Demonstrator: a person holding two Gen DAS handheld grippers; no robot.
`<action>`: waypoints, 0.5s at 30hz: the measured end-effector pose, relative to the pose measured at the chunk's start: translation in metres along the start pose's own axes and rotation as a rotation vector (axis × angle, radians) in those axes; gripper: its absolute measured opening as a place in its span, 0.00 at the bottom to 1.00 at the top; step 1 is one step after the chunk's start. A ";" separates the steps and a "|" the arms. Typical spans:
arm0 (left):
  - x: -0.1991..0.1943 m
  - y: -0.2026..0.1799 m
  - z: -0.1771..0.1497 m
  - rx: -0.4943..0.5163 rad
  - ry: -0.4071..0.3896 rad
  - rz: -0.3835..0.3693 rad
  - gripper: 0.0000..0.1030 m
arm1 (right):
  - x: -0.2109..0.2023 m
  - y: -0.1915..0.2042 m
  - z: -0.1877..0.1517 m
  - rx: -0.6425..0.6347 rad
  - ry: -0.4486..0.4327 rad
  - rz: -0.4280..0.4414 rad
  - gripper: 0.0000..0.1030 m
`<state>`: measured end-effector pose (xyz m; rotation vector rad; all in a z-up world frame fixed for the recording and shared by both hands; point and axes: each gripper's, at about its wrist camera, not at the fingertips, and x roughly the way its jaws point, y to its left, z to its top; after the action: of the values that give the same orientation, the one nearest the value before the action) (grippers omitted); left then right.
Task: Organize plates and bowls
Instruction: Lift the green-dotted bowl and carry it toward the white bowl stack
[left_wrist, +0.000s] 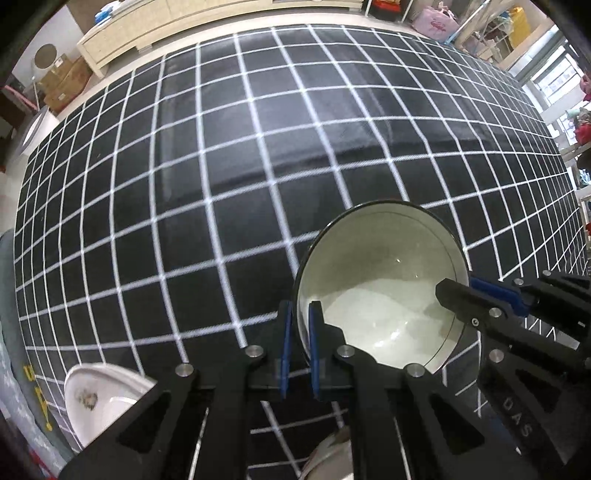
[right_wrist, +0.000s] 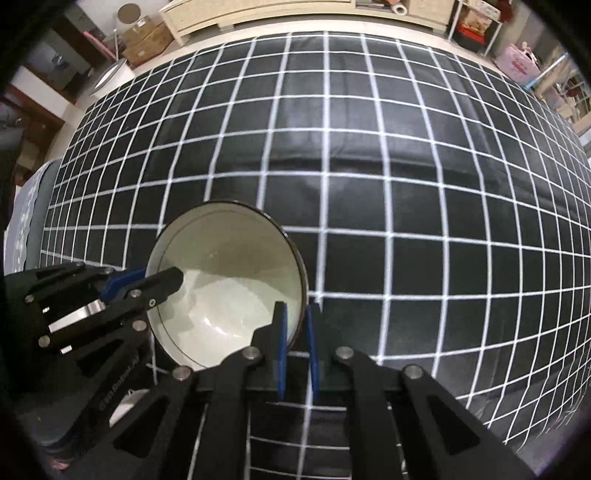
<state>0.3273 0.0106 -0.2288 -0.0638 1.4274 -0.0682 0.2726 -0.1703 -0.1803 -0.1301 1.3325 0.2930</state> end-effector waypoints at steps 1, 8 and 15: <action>0.001 0.006 -0.008 -0.008 0.002 -0.001 0.07 | 0.000 0.005 -0.004 -0.002 0.004 0.003 0.13; 0.004 0.031 -0.083 -0.027 -0.006 -0.017 0.08 | -0.001 0.061 -0.064 0.001 0.023 0.022 0.13; 0.011 0.034 -0.119 -0.043 -0.014 -0.036 0.08 | 0.003 0.067 -0.068 0.026 0.034 0.005 0.13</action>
<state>0.2112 0.0432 -0.2598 -0.1250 1.4139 -0.0667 0.1903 -0.1236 -0.1947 -0.1104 1.3701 0.2792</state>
